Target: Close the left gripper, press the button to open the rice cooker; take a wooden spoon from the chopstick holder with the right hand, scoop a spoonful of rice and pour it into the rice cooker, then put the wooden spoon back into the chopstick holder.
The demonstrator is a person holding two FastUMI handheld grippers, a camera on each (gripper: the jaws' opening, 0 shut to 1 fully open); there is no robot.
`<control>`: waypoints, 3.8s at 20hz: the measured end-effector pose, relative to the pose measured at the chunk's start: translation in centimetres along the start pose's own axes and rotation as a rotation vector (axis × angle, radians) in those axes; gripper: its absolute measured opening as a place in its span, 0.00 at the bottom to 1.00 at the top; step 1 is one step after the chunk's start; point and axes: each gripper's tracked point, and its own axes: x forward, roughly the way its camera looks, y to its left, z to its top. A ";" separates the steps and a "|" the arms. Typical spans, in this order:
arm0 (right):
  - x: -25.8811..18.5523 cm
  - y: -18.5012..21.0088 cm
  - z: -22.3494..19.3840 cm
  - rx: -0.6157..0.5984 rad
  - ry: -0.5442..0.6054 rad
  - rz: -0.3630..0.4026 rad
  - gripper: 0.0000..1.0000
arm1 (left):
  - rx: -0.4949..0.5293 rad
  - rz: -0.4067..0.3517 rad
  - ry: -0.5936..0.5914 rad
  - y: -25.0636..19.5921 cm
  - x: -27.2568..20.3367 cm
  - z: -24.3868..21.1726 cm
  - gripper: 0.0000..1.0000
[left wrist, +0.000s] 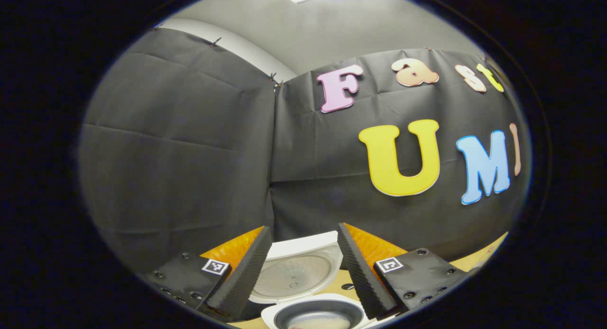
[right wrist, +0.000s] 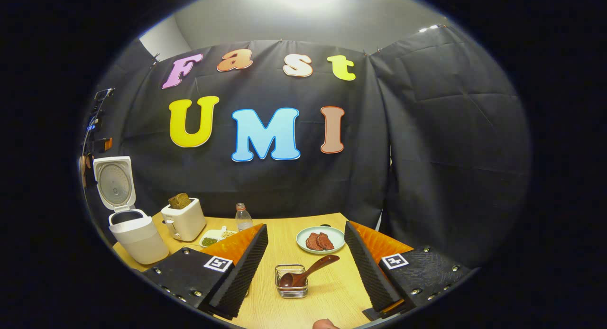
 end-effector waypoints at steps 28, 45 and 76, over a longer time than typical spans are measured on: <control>-0.6 -1.2 -1.8 -0.078 0.060 0.122 0.98 | -0.017 0.115 0.288 -0.2 7.5 -8.1 0.98; 0.3 -4.5 -1.6 -0.077 0.041 0.236 0.99 | 0.016 0.093 0.395 -6.7 -3.7 -14.5 1.00; 0.4 -5.6 -2.9 -0.048 0.064 0.246 0.99 | -0.083 0.018 0.651 -11.0 -12.0 -25.7 1.00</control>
